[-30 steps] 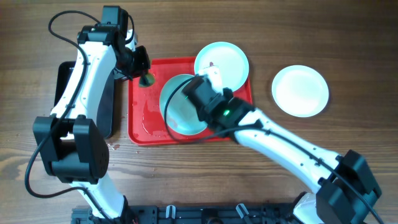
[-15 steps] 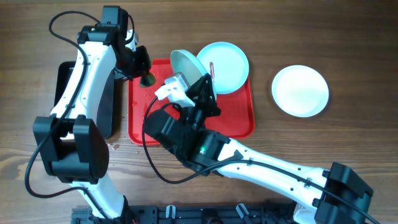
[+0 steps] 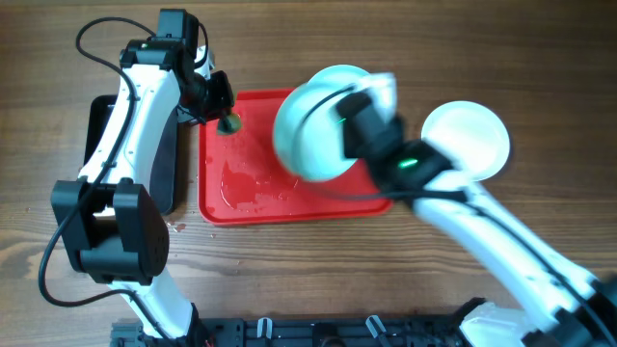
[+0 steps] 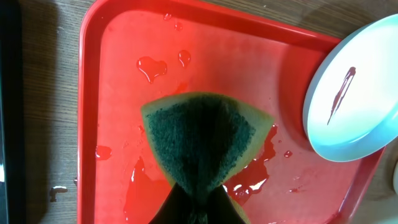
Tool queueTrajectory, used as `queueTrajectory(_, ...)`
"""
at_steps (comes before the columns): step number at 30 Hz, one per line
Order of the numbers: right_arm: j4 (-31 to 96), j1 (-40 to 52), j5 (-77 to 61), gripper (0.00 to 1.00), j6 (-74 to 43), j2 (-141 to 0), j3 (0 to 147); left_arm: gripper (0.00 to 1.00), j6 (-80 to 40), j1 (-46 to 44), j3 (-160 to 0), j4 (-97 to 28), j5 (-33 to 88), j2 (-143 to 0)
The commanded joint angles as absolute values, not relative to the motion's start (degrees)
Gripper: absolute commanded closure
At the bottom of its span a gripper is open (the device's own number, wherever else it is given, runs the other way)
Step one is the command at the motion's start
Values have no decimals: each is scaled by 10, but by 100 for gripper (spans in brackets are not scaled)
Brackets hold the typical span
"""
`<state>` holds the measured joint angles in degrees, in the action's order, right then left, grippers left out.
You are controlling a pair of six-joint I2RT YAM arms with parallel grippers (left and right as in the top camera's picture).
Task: Clean dirty plates on tray and stack at the side
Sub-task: 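Lift the light-blue plate with right gripper and stack it on white plate, then grasp the remaining light-blue plate and drag it to tray center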
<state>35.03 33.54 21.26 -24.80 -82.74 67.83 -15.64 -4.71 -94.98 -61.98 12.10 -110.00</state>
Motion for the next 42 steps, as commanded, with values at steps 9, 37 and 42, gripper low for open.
queueTrajectory(9, 450, -139, 40, 96, -270, -840, 645, 96, -161, -48, -947, -620, 131, -1100)
queueTrajectory(37, 298, 144, -101, 69, -337, -1128, 755, 96, -161, -48, -947, -620, 130, -1100)
queueTrajectory(42, 326, 162, -75, 81, -351, -1158, 754, 96, -161, -48, -947, -620, 131, -1100)
